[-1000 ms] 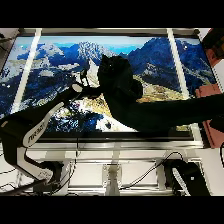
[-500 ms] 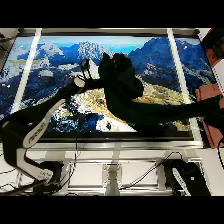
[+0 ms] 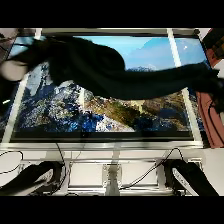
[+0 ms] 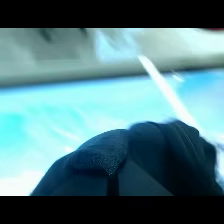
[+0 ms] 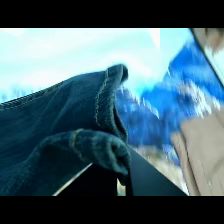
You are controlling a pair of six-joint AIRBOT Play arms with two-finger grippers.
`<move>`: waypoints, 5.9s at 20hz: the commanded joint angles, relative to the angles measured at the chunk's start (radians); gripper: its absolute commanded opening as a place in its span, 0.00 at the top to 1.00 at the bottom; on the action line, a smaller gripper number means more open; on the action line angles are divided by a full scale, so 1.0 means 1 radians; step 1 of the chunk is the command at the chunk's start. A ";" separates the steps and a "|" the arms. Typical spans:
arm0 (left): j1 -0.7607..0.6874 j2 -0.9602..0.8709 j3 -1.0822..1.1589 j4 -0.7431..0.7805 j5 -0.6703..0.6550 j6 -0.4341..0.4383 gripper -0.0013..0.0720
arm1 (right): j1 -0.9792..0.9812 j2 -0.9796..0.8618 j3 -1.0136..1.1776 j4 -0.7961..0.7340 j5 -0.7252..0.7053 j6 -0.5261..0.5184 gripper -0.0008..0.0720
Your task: Fold the clothes and pants, and hang the long-sleeved shirts on hangers.
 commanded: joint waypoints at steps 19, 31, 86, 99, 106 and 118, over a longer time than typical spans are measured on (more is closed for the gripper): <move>0.082 0.017 -0.254 0.013 -1.001 0.154 0.92 | 0.000 0.003 -0.146 0.231 0.768 -0.459 0.97; -0.053 -0.074 -0.248 0.090 -0.828 0.022 0.04 | 0.000 0.000 -0.174 0.217 0.203 -0.373 0.26; 0.735 -0.257 -0.637 -0.215 -0.408 0.187 0.11 | 0.001 -0.413 -0.174 0.840 -0.281 -0.295 0.33; 0.734 -0.261 -0.356 -0.262 -0.615 0.240 0.92 | 0.096 -0.933 0.270 1.368 -0.085 -0.665 0.33; 0.673 -0.181 -0.281 -0.264 -0.642 0.241 0.92 | 0.141 -1.124 0.451 1.423 0.033 -0.663 0.33; 0.566 -0.089 -0.150 -0.276 -0.528 0.289 0.92 | 0.244 -1.223 0.459 1.554 -0.119 -0.628 0.40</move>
